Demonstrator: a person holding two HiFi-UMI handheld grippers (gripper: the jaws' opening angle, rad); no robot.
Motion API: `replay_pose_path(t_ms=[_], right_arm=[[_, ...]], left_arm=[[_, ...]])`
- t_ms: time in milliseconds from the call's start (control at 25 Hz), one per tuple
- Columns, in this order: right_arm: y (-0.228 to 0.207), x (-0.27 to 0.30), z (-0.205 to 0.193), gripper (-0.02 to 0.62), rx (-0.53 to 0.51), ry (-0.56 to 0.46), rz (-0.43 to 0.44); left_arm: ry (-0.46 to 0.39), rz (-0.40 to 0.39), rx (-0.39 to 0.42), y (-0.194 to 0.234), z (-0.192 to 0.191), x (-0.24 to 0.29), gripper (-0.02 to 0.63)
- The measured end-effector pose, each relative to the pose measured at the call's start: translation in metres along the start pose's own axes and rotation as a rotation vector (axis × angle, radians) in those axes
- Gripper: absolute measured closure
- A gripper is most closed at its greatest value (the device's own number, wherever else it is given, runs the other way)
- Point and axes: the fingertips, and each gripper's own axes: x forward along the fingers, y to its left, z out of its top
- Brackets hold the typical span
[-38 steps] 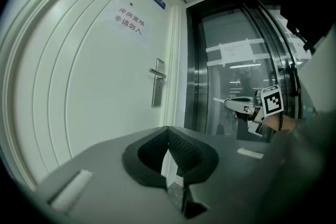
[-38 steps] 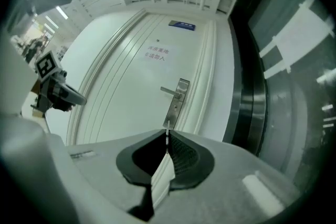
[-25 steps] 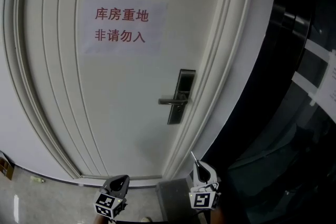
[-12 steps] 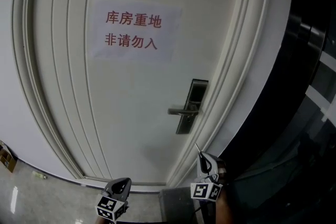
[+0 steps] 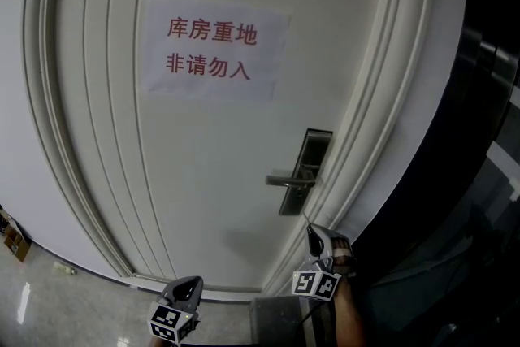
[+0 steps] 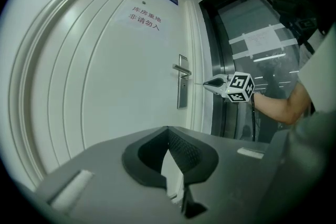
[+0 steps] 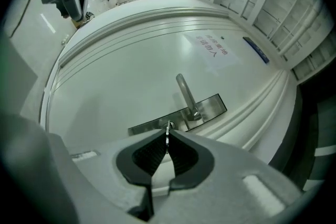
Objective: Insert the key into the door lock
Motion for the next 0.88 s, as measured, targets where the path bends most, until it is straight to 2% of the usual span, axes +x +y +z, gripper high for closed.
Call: replay_pose_path(t_ms=[520, 880], right_arm=[[-0.007, 0.049, -0.008, 0.583, -0.151, 0.05, -0.016], [-0.005, 0.066, -0.013, 0.583, -0.188, 0.059, -0.004]], left_arm=[[0.005, 0.044, -0.016, 0.01, -0.005, 0.009, 0.604], [0.0, 0.062, -0.02, 0.018, -0.001, 0.018, 0.604]])
